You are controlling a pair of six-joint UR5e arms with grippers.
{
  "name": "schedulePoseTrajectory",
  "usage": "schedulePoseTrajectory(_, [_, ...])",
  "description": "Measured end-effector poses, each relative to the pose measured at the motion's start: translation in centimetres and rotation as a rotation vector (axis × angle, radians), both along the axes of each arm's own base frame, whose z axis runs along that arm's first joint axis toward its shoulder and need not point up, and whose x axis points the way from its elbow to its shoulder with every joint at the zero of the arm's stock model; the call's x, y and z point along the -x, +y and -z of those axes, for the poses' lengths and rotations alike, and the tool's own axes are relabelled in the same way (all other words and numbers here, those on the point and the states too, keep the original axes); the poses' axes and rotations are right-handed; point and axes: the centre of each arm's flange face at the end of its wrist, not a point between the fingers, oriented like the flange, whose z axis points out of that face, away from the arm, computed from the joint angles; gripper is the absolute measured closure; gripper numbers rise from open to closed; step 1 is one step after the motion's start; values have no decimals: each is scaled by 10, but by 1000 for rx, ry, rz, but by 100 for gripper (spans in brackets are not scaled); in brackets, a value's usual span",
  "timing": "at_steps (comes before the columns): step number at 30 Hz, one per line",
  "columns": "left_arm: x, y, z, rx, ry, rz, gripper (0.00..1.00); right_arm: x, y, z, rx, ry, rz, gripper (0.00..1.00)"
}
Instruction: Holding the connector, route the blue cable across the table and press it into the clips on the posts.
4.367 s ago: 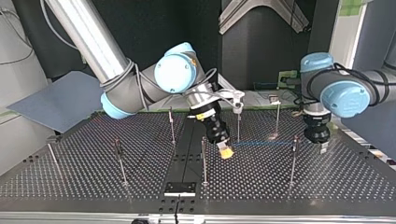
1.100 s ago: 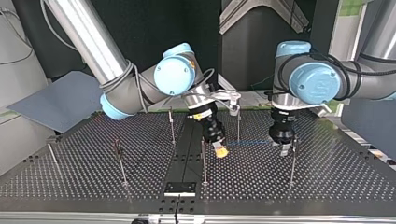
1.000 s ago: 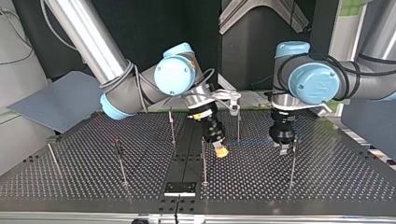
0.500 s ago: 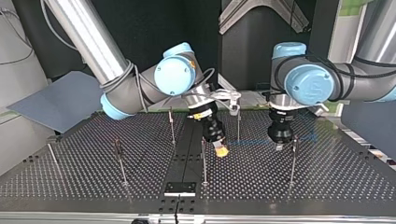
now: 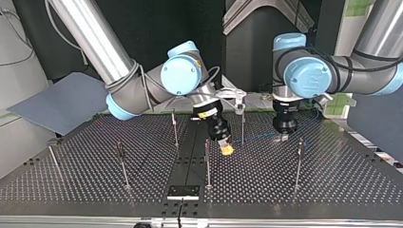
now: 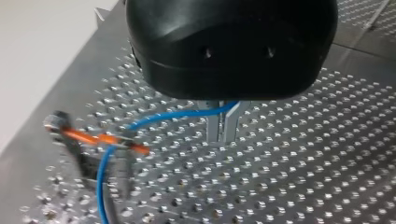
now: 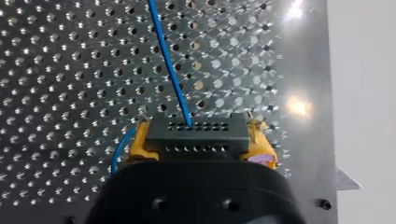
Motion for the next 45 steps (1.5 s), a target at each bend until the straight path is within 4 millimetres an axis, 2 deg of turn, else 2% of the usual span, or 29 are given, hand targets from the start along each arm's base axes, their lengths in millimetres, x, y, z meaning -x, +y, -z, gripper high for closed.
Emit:
schedulePoseTrajectory(12, [18, -2, 25, -6, 38, -13, 100, 0, 8, 15, -22, 31, -7, 100])
schedulePoseTrajectory(25, [30, -5, 51, 4, 51, -10, 100, 9, 18, 63, -76, 115, -8, 100])
schedulePoseTrajectory(37, [33, -17, 75, 6, 53, 19, 100, 22, 29, 107, -130, 188, -4, 100])
schedulePoseTrajectory(45, [39, -20, 92, 11, 80, 19, 100, 31, 31, 124, -154, 217, 2, 100])
